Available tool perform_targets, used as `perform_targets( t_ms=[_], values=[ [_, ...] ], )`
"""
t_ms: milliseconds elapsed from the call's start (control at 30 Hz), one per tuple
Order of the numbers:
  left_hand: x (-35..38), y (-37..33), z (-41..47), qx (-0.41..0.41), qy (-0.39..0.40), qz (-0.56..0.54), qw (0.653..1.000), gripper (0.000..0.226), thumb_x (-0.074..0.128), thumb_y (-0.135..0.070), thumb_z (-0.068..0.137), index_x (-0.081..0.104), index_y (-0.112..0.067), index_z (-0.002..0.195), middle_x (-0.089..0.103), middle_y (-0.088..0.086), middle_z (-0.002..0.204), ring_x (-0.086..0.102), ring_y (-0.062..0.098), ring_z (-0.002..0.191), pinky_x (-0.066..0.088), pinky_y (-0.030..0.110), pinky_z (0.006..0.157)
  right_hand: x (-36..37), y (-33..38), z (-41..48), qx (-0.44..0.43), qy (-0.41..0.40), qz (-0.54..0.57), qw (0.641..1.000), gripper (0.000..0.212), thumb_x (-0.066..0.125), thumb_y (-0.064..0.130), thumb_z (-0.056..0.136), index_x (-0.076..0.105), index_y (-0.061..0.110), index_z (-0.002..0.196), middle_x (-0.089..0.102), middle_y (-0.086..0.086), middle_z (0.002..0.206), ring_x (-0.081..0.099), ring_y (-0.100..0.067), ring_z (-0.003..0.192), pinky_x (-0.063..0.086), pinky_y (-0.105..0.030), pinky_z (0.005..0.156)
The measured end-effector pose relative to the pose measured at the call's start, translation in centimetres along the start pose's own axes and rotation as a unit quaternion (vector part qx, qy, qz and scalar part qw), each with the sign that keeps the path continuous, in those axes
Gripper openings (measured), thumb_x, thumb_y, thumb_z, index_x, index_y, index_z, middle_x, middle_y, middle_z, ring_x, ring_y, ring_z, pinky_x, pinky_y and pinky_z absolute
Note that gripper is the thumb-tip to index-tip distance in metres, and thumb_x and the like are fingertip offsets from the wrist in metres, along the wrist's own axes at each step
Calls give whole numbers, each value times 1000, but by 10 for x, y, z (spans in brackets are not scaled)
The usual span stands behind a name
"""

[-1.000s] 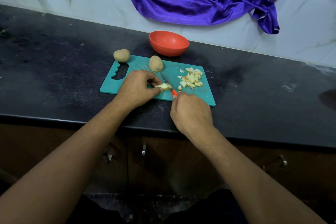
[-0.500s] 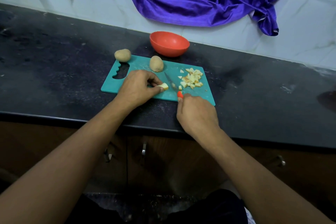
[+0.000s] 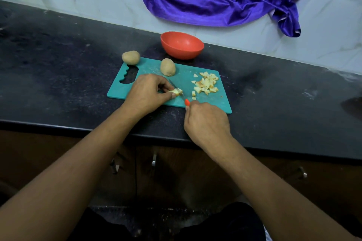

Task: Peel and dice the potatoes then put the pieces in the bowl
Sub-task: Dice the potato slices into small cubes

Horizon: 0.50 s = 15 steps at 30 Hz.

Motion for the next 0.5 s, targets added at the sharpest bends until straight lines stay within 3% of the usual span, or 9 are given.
perform_targets(
  t_ms=[200, 500],
  values=[
    [0, 3, -2, -14, -8, -7, 1000, 16, 86, -39, 80, 80, -29, 90, 72, -18, 80, 63, -6, 79, 47, 18, 73, 3, -12, 4, 62, 29, 53, 996, 37, 34, 43, 109, 60, 18, 115, 61, -2, 93, 60, -20, 82, 46, -37, 65],
    [-1, 1, -1, -3, -4, 3, 1000, 15, 86, -35, 80, 81, -28, 92, 73, -16, 83, 63, -2, 80, 51, 24, 78, 2, -8, -7, -16, -30, 19, 999, 39, 28, 46, 110, 56, 20, 115, 53, 2, 79, 54, -18, 69, 41, -36, 59]
  ],
)
Point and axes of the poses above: each hand's wrist, its own z-axis towards the middle knuckle, its own x-axis out of the palm, y = z × x, the point moved 5 cm from there along z, towards the middle knuckle
